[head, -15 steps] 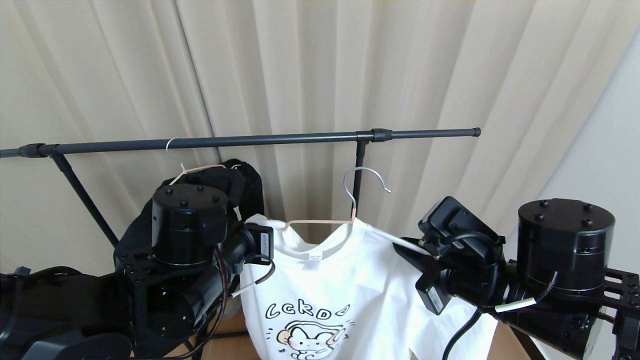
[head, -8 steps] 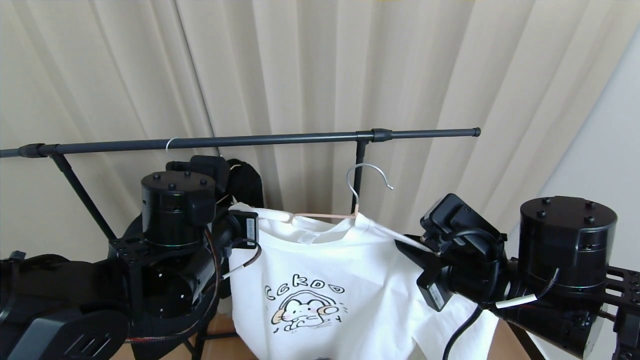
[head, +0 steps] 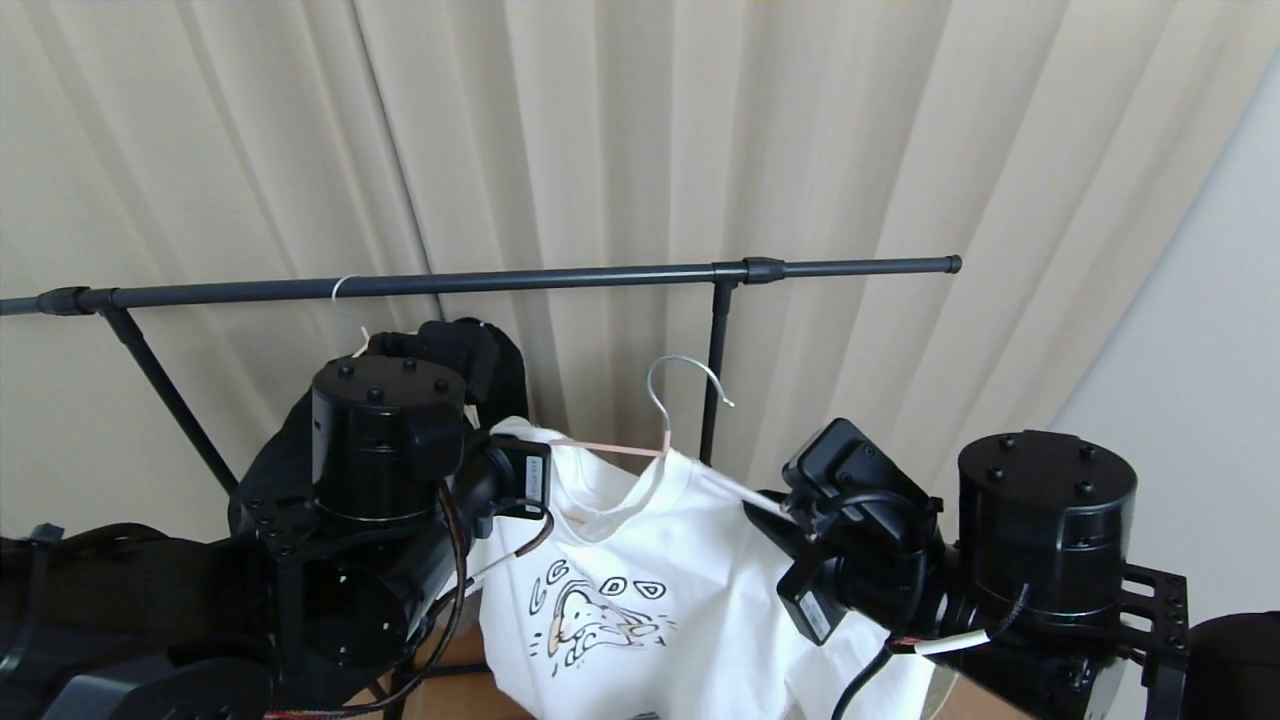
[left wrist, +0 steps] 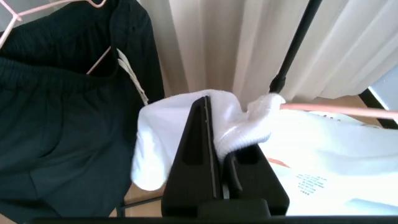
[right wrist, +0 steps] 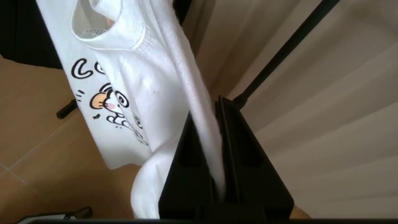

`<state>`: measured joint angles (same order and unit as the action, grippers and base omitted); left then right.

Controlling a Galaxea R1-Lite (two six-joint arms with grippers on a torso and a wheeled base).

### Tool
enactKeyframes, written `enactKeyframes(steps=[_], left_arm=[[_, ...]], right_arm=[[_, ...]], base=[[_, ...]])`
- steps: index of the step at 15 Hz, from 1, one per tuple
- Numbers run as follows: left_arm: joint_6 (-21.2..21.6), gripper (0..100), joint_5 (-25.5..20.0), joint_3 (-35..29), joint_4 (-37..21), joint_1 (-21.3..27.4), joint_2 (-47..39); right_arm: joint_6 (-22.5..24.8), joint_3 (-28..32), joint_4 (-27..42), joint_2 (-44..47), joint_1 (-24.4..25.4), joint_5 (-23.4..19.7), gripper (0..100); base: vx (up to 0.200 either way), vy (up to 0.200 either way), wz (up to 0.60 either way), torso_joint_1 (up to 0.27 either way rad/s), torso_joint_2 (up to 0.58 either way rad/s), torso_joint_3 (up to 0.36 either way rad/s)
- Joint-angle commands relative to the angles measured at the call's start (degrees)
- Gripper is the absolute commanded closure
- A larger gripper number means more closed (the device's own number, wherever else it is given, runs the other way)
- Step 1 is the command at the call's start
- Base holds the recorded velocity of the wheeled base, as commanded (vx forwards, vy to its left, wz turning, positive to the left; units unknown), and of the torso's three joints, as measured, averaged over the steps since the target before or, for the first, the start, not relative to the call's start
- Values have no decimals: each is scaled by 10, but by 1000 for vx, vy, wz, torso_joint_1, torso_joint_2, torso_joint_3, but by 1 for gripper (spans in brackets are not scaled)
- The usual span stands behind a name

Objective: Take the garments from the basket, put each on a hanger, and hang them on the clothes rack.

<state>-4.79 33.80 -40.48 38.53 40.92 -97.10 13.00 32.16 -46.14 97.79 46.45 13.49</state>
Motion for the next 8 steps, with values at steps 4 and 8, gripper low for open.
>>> enactKeyframes(steps=[4, 8], left_arm=[[3, 100, -1, -8, 0, 11, 5], [25, 100, -1, -29, 0, 25, 25]], right_arm=[[-7, -3, -5, 32, 22, -8, 100], [-46, 11, -66, 82, 23, -3, 100]], base=[[0, 0, 0, 0, 0, 0], [0, 0, 0, 0, 0, 0]])
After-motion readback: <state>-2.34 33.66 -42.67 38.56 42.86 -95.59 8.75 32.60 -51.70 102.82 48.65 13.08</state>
